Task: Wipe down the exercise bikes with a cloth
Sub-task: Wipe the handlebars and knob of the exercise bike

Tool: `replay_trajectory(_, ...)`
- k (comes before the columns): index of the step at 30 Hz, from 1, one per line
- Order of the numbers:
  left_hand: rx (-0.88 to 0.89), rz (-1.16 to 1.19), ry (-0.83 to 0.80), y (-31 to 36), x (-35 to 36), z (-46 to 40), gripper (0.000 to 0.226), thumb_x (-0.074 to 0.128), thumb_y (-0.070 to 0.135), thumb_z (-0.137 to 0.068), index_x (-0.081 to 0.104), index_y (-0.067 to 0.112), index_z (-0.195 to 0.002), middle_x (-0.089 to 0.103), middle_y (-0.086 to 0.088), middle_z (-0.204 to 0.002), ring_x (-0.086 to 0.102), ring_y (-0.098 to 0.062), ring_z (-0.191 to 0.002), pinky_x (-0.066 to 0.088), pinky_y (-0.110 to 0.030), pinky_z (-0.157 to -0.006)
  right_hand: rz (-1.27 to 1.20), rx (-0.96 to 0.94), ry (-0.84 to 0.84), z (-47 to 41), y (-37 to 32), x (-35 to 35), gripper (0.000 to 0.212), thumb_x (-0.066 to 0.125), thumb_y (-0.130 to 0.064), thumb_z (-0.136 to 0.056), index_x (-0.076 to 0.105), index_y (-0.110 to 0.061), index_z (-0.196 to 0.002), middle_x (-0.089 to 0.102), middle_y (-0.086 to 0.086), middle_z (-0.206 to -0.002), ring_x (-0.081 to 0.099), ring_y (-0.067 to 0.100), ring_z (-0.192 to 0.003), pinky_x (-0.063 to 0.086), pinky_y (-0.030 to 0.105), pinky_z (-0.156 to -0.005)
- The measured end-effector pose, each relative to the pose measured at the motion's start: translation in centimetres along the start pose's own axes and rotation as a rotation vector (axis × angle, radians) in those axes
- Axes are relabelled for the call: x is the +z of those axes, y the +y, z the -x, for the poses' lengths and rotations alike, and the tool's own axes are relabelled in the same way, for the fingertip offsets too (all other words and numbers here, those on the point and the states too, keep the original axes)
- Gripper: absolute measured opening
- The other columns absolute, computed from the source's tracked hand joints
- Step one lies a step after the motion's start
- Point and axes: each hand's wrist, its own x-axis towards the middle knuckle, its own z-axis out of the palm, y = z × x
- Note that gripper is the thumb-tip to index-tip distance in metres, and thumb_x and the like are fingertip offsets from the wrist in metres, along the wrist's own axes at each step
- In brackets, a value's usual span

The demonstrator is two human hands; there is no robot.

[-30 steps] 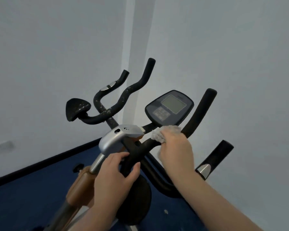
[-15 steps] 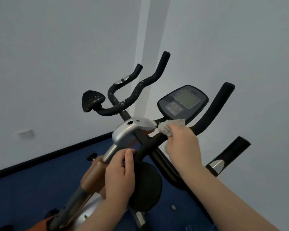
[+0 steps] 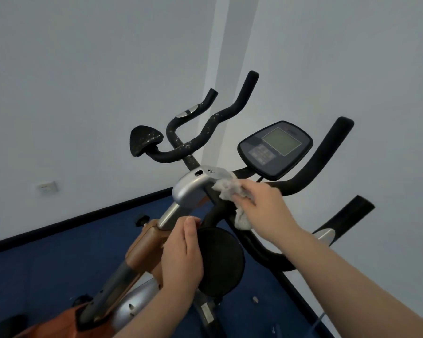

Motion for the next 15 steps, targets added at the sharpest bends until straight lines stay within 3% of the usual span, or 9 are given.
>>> replay_trajectory(4, 0.001, -0.022, -0.012, -0.5, -0.2, 0.3, 0.038, 0.020, 0.057, -0.092, 0.054, 0.040, -0.088, 0.058, 0.028, -0.089, 0.055, 0.010, -0.080, 0.041, -0.027, -0.064, -0.029, -0.038, -0.151, 1.5, -0.9, 3.9, 0.028, 0.049, -0.026, -0.094, 0.056, -0.033, -0.121, 0.054, -0.003, -0.101, 0.050, 0.007, -0.088, 0.038, 0.018, -0.079)
replay_trajectory(6, 0.000, -0.002, -0.016, -0.5, -0.2, 0.3, 0.041, 0.020, 0.060, -0.091, 0.054, 0.037, -0.088, 0.058, 0.023, -0.088, 0.056, 0.006, -0.078, 0.044, -0.029, -0.065, -0.086, -0.035, -0.218, 1.9, -0.6, 3.4, 0.024, 0.050, -0.027, -0.094, 0.059, -0.034, -0.115, 0.058, -0.004, -0.097, 0.054, 0.006, -0.088, 0.039, 0.015, -0.076)
replay_trajectory(9, -0.006, 0.001, -0.029, -0.4, -0.3, 0.3, 0.042, 0.019, 0.062, -0.092, 0.052, 0.037, -0.090, 0.059, 0.023, -0.086, 0.057, 0.004, -0.077, 0.049, -0.035, -0.068, -0.182, -0.013, -0.382, 2.2, -0.3, 1.7, 0.018, 0.053, -0.024, -0.094, 0.064, -0.027, -0.107, 0.067, -0.003, -0.101, 0.060, 0.008, -0.095, 0.048, 0.023, -0.082)
replay_trajectory(12, -0.007, -0.014, -0.048, -0.2, -0.6, 0.3, 0.034, 0.020, 0.059, -0.094, 0.049, 0.041, -0.092, 0.059, 0.027, -0.088, 0.057, 0.007, -0.080, 0.049, -0.037, -0.072, -0.035, 0.008, -0.580, 2.3, 0.5, -1.2, 0.011, 0.055, -0.020, -0.093, 0.064, -0.016, -0.090, 0.068, 0.003, -0.092, 0.062, 0.017, -0.091, 0.048, 0.032, -0.080)
replay_trajectory(13, -0.005, -0.021, -0.058, -0.1, -0.7, 0.2, 0.030, 0.022, 0.058, -0.093, 0.049, 0.044, -0.092, 0.060, 0.028, -0.089, 0.057, 0.007, -0.081, 0.049, -0.035, -0.073, 0.033, 0.006, -0.590, 2.2, 0.8, -2.3, 0.011, 0.056, -0.021, -0.093, 0.062, -0.017, -0.084, 0.067, 0.003, -0.088, 0.062, 0.018, -0.087, 0.048, 0.034, -0.078)
replay_trajectory(15, 0.020, -0.053, -0.079, 0.1, -0.8, -0.2, 0.023, 0.028, 0.056, -0.092, 0.049, 0.046, -0.091, 0.060, 0.027, -0.090, 0.057, 0.008, -0.083, 0.048, -0.031, -0.072, 0.078, 0.004, -0.422, 1.6, 1.3, -4.4, 0.010, 0.056, -0.021, -0.092, 0.063, -0.015, -0.087, 0.067, 0.003, -0.085, 0.063, 0.017, -0.082, 0.049, 0.034, -0.076)
